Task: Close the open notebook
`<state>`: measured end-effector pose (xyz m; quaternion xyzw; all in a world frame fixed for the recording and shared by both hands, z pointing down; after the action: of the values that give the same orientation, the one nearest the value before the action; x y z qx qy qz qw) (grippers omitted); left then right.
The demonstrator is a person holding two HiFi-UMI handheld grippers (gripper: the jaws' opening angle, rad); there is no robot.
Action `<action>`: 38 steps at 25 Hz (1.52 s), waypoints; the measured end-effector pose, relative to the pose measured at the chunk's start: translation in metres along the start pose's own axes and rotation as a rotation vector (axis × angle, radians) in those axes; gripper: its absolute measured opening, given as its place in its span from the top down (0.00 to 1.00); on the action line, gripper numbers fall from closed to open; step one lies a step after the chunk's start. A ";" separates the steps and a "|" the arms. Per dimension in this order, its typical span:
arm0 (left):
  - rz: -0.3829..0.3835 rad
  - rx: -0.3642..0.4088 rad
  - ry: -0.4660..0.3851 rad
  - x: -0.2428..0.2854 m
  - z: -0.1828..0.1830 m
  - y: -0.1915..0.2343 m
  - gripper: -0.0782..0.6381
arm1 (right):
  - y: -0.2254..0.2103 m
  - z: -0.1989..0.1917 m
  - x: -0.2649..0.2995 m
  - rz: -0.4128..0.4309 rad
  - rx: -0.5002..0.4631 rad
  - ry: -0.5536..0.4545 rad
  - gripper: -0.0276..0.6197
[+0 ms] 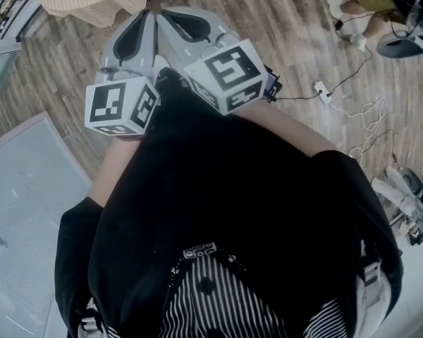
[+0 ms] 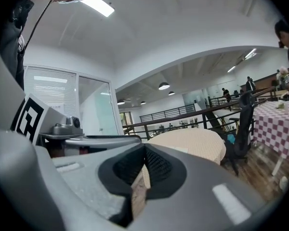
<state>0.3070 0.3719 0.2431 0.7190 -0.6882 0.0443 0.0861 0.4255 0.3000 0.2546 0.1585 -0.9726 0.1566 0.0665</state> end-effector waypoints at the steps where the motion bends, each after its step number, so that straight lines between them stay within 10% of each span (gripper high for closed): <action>1: -0.014 0.003 -0.004 0.007 0.002 0.001 0.91 | -0.004 0.003 0.001 -0.016 0.004 -0.005 0.96; 22: -0.096 -0.044 0.002 0.082 0.036 0.192 0.91 | -0.008 0.058 0.193 -0.114 -0.015 0.056 0.96; 38: -0.069 -0.121 -0.038 0.042 0.023 0.339 0.91 | 0.067 0.057 0.328 -0.094 -0.078 0.110 0.96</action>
<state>-0.0306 0.3135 0.2498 0.7366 -0.6658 -0.0140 0.1179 0.0902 0.2478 0.2407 0.1924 -0.9644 0.1236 0.1331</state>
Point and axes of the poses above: the fingertips, and each gripper's own axes: x forward along the fingers, y to its left, z out of its top, the point moved 10 cm from there along -x, backward along the fingers, and after that the axes turned 4 degrees about x, right-handed, at the moved point
